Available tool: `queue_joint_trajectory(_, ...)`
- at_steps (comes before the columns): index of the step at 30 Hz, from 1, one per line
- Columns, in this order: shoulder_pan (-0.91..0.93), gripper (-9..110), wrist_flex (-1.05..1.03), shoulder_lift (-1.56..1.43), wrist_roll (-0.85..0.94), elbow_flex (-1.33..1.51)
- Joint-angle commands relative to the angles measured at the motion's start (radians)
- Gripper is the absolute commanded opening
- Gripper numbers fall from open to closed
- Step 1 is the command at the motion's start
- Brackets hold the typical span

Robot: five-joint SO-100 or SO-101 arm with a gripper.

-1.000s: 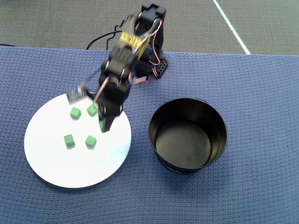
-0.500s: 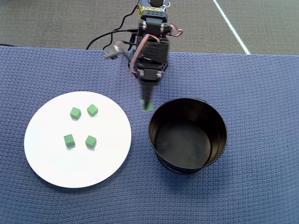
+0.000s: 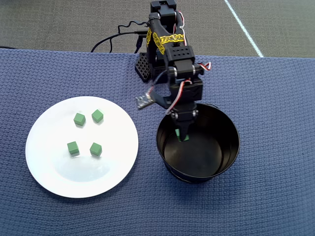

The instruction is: Pick up the green cubes from the white plate and place them in the black recipient

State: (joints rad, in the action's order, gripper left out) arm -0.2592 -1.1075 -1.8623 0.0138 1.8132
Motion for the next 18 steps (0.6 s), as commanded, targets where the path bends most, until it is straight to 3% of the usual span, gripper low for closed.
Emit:
queue_joint_trajectory(1,-0.032,4,-0.009,0.006,0.017,-0.100)
queue_joint_trajectory(3,-0.061,25,-0.035,0.003,0.057,-0.110)
queue_joint_trajectory(5,-0.066,34,-0.040,-0.032,0.060,-0.095)
queue_joint_trajectory(11,-0.048,34,-0.057,-0.143,0.133,-0.060)
queue_joint_trajectory(18,0.190,12,-0.167,-0.334,0.206,-0.127)
